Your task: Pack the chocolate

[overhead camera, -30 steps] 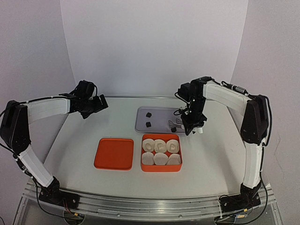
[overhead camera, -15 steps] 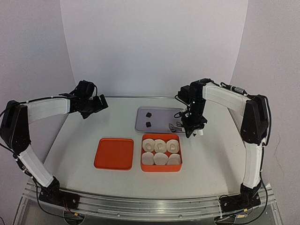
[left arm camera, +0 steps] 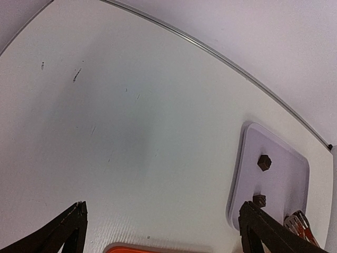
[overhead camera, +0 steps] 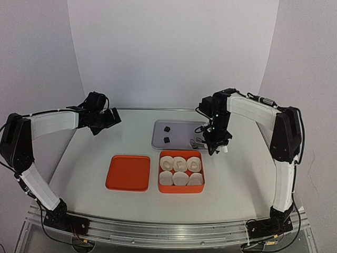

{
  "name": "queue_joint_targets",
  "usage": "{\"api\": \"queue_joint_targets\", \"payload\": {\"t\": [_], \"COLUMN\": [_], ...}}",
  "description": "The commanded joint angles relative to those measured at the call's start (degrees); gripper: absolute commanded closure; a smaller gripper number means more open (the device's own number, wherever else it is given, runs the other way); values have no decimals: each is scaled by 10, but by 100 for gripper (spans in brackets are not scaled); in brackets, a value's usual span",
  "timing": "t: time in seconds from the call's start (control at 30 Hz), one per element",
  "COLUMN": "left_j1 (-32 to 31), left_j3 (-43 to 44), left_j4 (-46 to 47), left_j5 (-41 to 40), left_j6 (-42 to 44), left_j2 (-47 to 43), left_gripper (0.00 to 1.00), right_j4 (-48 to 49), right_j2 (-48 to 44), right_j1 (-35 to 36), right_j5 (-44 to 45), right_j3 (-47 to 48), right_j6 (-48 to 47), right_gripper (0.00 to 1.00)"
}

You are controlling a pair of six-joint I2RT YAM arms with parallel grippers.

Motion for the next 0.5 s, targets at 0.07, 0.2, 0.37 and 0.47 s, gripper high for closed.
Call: {"api": "queue_joint_targets", "payload": {"t": [0.07,0.2,0.37,0.47], "left_j1": [2,2,2,2], "left_j3": [-11,-15,-18,-22], "left_j4": [2,0,-2,-1], "left_j5": [-17,-19,-20,-20], "left_j6": [-1,0,0,-1], "left_j2": [-34,-41,-49,-53], "left_gripper": [0,0,0,0], "right_j4": [-124,-131,-133,-133], "right_j2": [20,24,24,16], "right_j1": [6,8,11,14], "right_j5": [9,26,32,39], "right_j3": [27,32,41,48], "right_j6": [5,11,15,16], "right_gripper": [74,78,83,90]}}
